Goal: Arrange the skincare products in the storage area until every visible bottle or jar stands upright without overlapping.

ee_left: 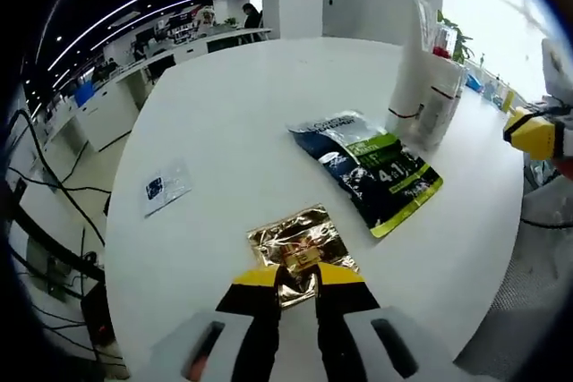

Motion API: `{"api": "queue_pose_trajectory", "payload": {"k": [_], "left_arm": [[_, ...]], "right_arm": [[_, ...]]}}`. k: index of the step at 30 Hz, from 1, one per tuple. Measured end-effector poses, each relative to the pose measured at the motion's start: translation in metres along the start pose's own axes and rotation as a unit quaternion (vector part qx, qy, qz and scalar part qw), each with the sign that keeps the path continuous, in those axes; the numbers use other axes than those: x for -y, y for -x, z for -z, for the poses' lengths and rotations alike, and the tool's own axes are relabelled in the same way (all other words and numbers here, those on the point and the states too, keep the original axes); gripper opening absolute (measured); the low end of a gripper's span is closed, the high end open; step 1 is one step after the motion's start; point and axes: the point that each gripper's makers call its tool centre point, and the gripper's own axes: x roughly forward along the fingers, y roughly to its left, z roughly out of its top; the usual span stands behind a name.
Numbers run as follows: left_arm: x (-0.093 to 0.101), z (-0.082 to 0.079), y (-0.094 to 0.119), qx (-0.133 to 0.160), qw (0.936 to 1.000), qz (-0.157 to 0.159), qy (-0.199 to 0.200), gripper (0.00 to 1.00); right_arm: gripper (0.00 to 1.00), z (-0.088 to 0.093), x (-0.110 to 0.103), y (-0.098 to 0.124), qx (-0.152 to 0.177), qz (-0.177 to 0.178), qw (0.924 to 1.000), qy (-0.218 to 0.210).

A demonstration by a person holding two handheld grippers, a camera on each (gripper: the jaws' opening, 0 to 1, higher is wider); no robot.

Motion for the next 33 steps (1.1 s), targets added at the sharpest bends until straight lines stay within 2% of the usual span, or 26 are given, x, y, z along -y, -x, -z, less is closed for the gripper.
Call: {"api": "queue_pose_trajectory", "payload": {"k": [5, 15, 19, 33], "left_arm": [[0.0003, -0.0032, -0.0024, -0.022, 0.9996, -0.008, 0.013, 0.14], [0.0013, -0.0060, -0.0048, -0.047, 0.9974, -0.027, 0.048, 0.14], [0.0007, -0.0053, -0.0042, -0.035, 0.9957, -0.034, 0.078, 0.14], [0.0037, -0.0069, -0.0057, -0.015, 0.9977, -0.036, 0.056, 0.12]], "right_arm": [[0.02, 0.0001, 0.0006, 0.0010, 0.000, 0.002, 1.0000, -0.005], [0.02, 0.0010, 0.0056, 0.0034, -0.001, 0.013, 0.9998, -0.017], [0.02, 0.0027, 0.0059, 0.0033, -0.005, 0.013, 0.9997, -0.021], [0.02, 0.0085, 0.0074, 0.0021, -0.016, 0.013, 0.9993, -0.030]]}}
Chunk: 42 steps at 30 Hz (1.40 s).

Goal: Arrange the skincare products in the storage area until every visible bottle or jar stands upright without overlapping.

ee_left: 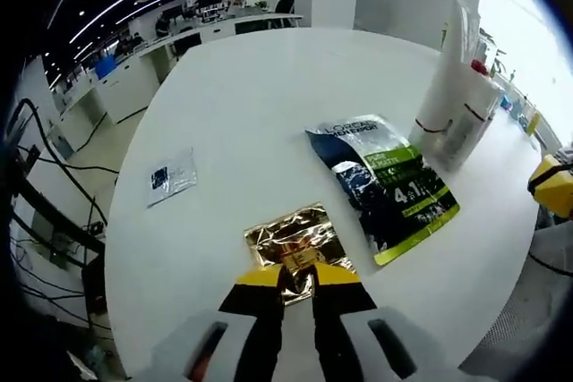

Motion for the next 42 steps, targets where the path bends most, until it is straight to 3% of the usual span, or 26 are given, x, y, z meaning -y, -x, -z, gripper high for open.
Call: {"api": "queue_pose_trajectory", "payload": {"k": [12, 42], "left_arm": [[0.0003, 0.0002, 0.0004, 0.012, 0.9998, 0.007, -0.014, 0.12], [0.0025, -0.0021, -0.0009, 0.027, 0.9995, 0.014, -0.005, 0.13]], "right_arm": [[0.02, 0.0035, 0.0033, -0.0003, -0.008, 0.002, 0.9999, -0.011], [0.02, 0.0069, 0.0051, -0.0018, -0.013, -0.003, 0.9991, -0.040]]}}
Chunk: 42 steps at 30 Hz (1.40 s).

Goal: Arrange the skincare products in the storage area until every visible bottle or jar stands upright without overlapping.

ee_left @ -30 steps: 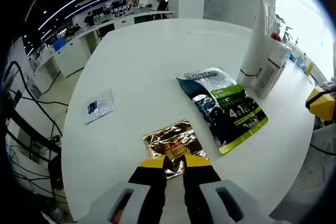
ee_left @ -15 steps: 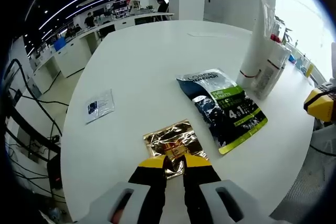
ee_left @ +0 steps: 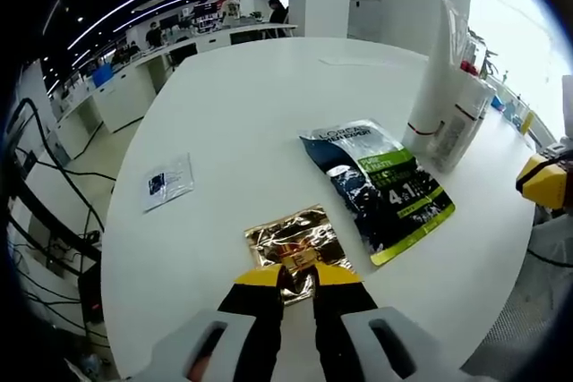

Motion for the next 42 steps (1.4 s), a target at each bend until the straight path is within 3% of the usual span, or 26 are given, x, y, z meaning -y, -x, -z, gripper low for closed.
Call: {"api": "queue_pose_trajectory", "payload": {"k": [13, 18, 20, 24, 31, 35, 42], "left_arm": [[0.002, 0.000, 0.000, 0.000, 1.0000, 0.000, -0.004, 0.14], [0.007, -0.001, 0.002, -0.004, 0.9998, 0.017, -0.006, 0.24], [0.006, -0.006, 0.005, 0.009, 0.9998, 0.017, -0.005, 0.25], [-0.002, -0.015, 0.009, 0.033, 0.9993, 0.007, 0.015, 0.25], [-0.012, -0.005, 0.006, 0.016, 0.9988, 0.001, 0.047, 0.25], [-0.014, -0.002, 0.004, 0.013, 0.9976, 0.005, 0.068, 0.29], [-0.013, -0.003, 0.005, 0.020, 0.9954, 0.014, 0.093, 0.30]], "right_arm": [[0.02, -0.002, 0.002, 0.002, 0.005, -0.002, 0.9998, -0.017], [0.02, -0.004, 0.004, 0.003, 0.010, 0.003, 0.9998, -0.019], [0.02, -0.005, 0.005, 0.003, 0.012, 0.004, 0.9997, -0.021], [0.02, -0.005, 0.006, 0.003, 0.012, 0.004, 0.9997, -0.022], [0.02, -0.004, 0.007, 0.004, 0.010, 0.006, 0.9996, -0.025], [0.02, -0.004, 0.012, 0.005, 0.009, 0.025, 0.9996, -0.007], [0.02, -0.003, 0.013, 0.004, 0.006, 0.022, 0.9996, -0.017]]}}
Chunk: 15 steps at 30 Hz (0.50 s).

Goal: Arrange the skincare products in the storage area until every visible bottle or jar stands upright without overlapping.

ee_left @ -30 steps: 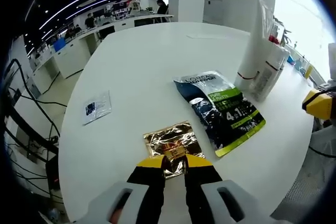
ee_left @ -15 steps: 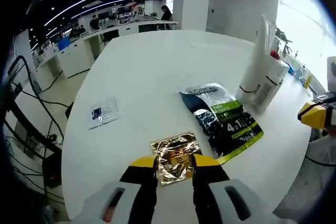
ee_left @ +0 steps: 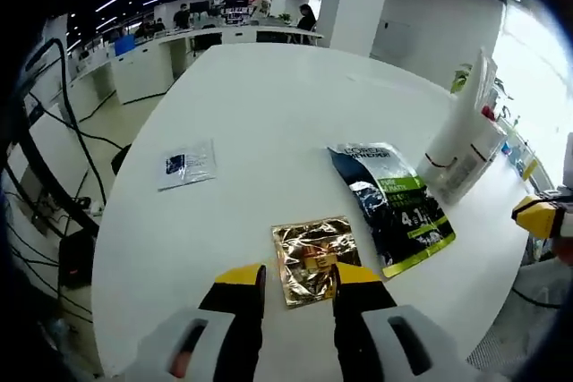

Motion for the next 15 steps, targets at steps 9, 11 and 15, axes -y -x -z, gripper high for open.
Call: {"api": "queue_pose_trajectory", "payload": {"k": [9, 11, 15], "left_arm": [[0.0036, 0.0016, 0.0003, -0.003, 1.0000, 0.004, -0.003, 0.29], [0.0040, 0.0020, 0.0002, -0.004, 1.0000, 0.003, -0.006, 0.29], [0.0029, 0.0022, -0.0001, -0.006, 0.9999, -0.001, -0.009, 0.28]], "right_arm": [[0.02, 0.0020, 0.0028, 0.0001, -0.004, 0.005, 1.0000, -0.005], [0.02, 0.0020, 0.0036, 0.0001, -0.004, 0.005, 1.0000, -0.008], [0.02, 0.0025, 0.0041, 0.0005, -0.005, 0.006, 0.9999, -0.010]]}}
